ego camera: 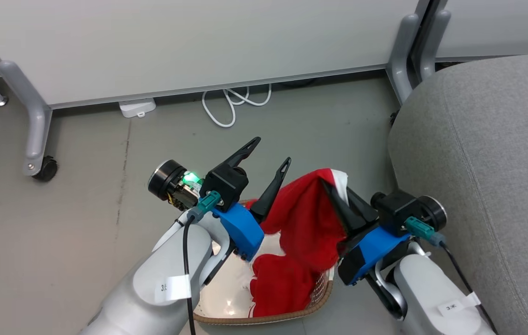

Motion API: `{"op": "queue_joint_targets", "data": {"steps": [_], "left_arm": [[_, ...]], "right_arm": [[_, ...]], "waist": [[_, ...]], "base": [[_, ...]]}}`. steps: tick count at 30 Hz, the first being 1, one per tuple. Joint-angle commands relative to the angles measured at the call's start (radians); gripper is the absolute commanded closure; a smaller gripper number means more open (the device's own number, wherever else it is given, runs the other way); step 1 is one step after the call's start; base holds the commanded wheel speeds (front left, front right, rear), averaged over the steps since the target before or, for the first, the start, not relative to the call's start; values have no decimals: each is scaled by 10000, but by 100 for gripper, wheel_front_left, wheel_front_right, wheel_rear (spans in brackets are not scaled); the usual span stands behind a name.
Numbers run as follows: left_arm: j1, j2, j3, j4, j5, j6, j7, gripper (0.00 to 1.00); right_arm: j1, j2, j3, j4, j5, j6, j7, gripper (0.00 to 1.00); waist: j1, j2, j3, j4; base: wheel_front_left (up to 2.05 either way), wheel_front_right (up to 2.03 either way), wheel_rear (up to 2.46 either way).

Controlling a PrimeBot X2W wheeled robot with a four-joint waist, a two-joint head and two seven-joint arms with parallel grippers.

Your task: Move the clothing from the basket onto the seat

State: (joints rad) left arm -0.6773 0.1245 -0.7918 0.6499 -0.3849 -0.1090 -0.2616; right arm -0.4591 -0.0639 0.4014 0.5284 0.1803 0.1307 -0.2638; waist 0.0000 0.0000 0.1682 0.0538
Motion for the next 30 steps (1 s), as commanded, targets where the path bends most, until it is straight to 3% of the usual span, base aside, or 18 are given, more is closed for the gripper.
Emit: {"op": "queue_joint_targets", "data": {"steps": [1, 12, 30], "left_arm": [[77, 54, 15, -42, 87, 9, -51, 0], [85, 141, -146, -297, 293, -71, -50, 0], [70, -22, -1099, -614, 486, -202, -50, 0]], "right_arm": [[26, -98, -124, -99, -25, 1, -12, 100], [-57, -366, -1833, -1033, -182, 1, -13, 100], [1009, -194, -4249, -2802, -515, 1, -13, 100]], "waist": [[0, 0, 112, -173], [0, 0, 637, -1349], [0, 0, 907, -3707]], "base": [[0, 0, 0], [0, 0, 0], [0, 0, 0]]}}
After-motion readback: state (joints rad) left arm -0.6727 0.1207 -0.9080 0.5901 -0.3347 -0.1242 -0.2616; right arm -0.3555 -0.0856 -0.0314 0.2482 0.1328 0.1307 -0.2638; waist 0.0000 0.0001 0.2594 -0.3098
